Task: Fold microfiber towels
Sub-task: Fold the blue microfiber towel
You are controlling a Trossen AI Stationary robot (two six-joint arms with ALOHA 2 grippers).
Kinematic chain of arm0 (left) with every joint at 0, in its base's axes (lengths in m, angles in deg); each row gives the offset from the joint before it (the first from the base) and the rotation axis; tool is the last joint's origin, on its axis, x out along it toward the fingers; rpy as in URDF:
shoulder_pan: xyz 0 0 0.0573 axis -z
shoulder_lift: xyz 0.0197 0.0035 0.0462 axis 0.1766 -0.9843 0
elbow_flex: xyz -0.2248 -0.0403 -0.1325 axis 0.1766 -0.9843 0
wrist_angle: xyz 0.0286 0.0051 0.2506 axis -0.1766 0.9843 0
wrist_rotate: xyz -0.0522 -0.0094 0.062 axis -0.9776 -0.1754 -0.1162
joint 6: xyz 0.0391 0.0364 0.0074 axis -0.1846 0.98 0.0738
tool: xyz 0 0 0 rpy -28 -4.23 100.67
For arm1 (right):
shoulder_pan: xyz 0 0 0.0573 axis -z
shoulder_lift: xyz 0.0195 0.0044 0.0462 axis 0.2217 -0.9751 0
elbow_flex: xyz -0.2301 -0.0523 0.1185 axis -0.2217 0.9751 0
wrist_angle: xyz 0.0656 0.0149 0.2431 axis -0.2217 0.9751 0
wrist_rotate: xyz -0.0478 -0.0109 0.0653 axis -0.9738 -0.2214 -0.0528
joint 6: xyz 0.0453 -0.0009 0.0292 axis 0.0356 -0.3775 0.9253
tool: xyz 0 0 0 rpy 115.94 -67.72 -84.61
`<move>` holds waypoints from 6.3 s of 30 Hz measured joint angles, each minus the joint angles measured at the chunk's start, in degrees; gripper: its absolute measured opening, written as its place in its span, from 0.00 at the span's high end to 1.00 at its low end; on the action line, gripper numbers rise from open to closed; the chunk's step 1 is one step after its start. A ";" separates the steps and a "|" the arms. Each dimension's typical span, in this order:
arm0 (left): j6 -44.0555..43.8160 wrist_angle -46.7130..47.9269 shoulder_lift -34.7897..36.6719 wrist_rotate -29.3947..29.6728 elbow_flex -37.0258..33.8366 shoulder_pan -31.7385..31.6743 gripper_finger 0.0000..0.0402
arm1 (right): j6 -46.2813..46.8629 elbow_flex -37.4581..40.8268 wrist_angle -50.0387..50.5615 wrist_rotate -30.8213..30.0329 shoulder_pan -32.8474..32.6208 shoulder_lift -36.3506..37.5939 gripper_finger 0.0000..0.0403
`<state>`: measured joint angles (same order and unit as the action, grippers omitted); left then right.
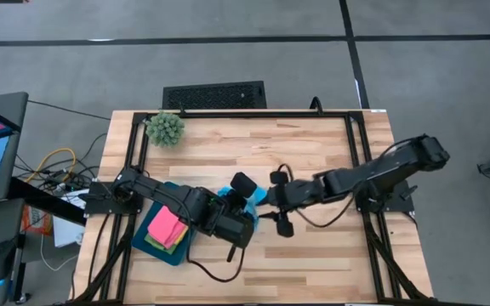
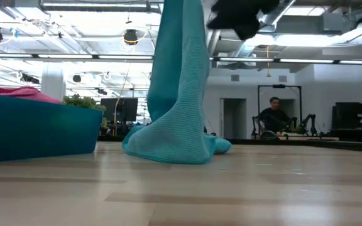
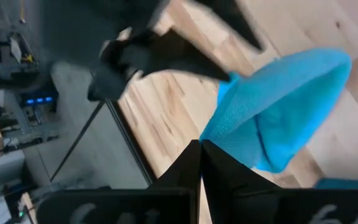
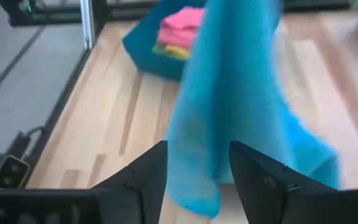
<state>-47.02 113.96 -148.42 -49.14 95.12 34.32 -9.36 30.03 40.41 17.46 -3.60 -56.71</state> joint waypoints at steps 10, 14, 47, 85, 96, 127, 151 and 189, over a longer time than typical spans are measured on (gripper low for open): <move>-1.35 2.29 -0.04 0.07 0.00 0.01 1.00 | 4.96 0.00 0.53 0.26 -0.64 -13.10 0.55; -1.38 2.25 -0.04 0.07 0.00 0.01 1.00 | 7.90 1.14 -0.01 0.28 0.19 -17.07 0.54; -4.88 3.14 0.04 3.54 0.00 -1.12 1.00 | 14.24 1.33 1.35 11.83 1.54 -14.89 0.99; 50.47 -43.61 7.43 17.76 0.33 -41.56 1.00 | -18.08 -14.82 17.27 -20.92 49.71 24.88 1.00; 19.20 -16.75 11.59 4.51 0.35 -32.21 1.00 | -5.72 -11.26 38.63 -15.26 39.39 28.57 1.00; -26.64 -27.80 11.37 -4.60 -48.61 -9.18 1.00 | 35.29 14.23 35.11 -19.00 6.25 19.59 1.00; -26.88 -25.02 11.89 -14.93 -47.03 -18.17 1.00 | 9.46 14.25 25.41 -5.37 29.34 15.02 1.00; -25.52 -32.65 6.58 -13.27 -46.86 -24.54 0.86 | 6.32 14.21 18.77 -5.84 34.60 2.34 0.88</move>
<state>-72.54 81.31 -141.84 -62.41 48.26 9.78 -3.04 44.24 59.18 11.63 31.00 -54.37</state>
